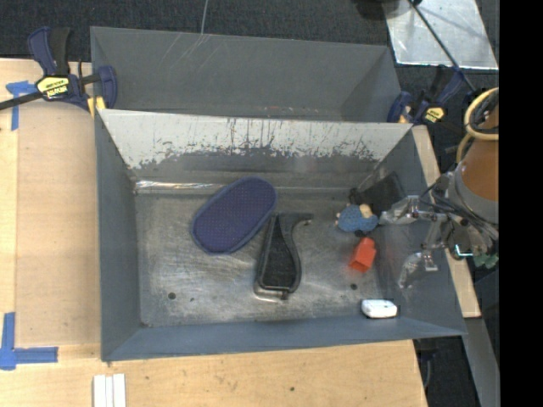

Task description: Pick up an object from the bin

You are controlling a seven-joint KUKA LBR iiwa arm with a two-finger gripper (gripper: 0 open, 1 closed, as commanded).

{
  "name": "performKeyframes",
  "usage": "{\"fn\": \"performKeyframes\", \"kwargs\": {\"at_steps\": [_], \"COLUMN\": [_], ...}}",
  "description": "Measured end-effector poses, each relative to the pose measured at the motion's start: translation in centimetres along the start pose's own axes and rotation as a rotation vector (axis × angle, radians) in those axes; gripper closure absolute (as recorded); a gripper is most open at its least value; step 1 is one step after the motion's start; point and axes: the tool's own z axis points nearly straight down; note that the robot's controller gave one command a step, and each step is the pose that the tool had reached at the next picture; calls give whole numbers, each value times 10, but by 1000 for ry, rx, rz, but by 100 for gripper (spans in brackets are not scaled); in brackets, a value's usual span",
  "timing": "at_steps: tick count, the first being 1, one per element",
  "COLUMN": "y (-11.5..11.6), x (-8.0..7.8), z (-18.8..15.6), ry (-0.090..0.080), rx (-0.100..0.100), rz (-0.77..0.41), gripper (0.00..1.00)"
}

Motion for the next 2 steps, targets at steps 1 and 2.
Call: {"fn": "performKeyframes", "kwargs": {"at_steps": [1,2], "y": [64,65], "x": [-57,-62], "z": [143,138], "ry": [-12,-31], "rx": [4,5], "rz": [-171,-170], "gripper": [0,100]}}
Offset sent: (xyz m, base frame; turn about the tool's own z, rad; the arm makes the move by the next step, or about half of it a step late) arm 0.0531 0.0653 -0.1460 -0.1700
